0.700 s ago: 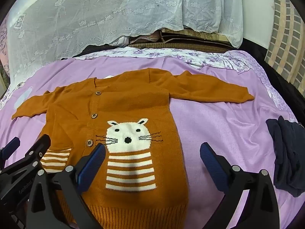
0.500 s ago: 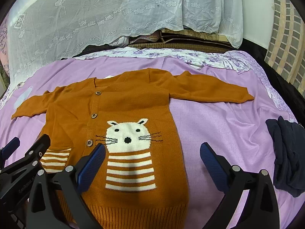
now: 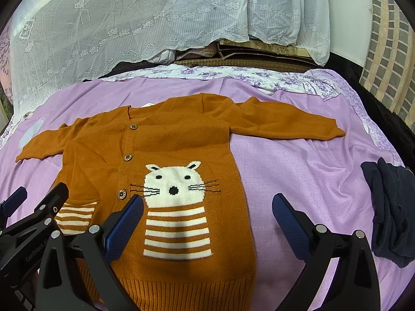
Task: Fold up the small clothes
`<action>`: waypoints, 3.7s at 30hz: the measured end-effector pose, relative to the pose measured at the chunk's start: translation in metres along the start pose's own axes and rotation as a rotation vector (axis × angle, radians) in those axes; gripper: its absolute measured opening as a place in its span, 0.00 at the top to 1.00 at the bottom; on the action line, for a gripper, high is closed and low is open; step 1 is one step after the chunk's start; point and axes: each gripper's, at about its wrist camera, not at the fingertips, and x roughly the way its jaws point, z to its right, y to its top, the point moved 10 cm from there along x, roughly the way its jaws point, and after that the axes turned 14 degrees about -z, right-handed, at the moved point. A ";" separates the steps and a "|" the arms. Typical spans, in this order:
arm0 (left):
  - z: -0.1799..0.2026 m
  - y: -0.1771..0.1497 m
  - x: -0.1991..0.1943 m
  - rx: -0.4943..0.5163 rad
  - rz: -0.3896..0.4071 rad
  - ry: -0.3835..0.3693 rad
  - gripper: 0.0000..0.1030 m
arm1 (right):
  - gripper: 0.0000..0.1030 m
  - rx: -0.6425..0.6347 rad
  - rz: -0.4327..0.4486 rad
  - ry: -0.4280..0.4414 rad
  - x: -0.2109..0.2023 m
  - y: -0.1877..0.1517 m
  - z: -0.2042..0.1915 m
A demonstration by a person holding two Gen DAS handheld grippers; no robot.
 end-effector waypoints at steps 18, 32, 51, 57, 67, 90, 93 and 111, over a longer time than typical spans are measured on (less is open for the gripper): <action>0.000 0.000 -0.001 -0.001 -0.001 0.000 0.04 | 0.03 -0.004 0.000 -0.002 0.000 0.000 0.002; -0.001 -0.001 -0.001 0.000 -0.004 0.000 0.04 | 0.03 -0.006 -0.005 -0.003 0.004 -0.002 -0.001; -0.005 -0.007 0.032 -0.016 -0.128 -0.023 0.04 | 0.03 -0.060 0.050 -0.254 0.020 0.010 0.052; -0.004 -0.012 0.046 0.000 -0.181 -0.002 0.04 | 0.03 0.087 -0.078 -0.189 0.058 -0.003 0.096; -0.012 -0.003 0.037 -0.028 -0.151 0.020 0.04 | 0.04 0.301 -0.140 0.217 0.066 -0.010 0.101; -0.050 0.049 0.104 -0.134 -0.242 0.005 0.04 | 0.49 0.881 0.047 0.431 0.119 0.074 0.280; -0.046 0.051 0.105 -0.106 -0.234 0.013 0.04 | 0.49 0.889 0.056 0.400 0.126 0.084 0.291; -0.053 0.043 0.097 -0.095 -0.232 0.016 0.04 | 0.93 0.818 0.247 0.328 0.082 0.106 0.306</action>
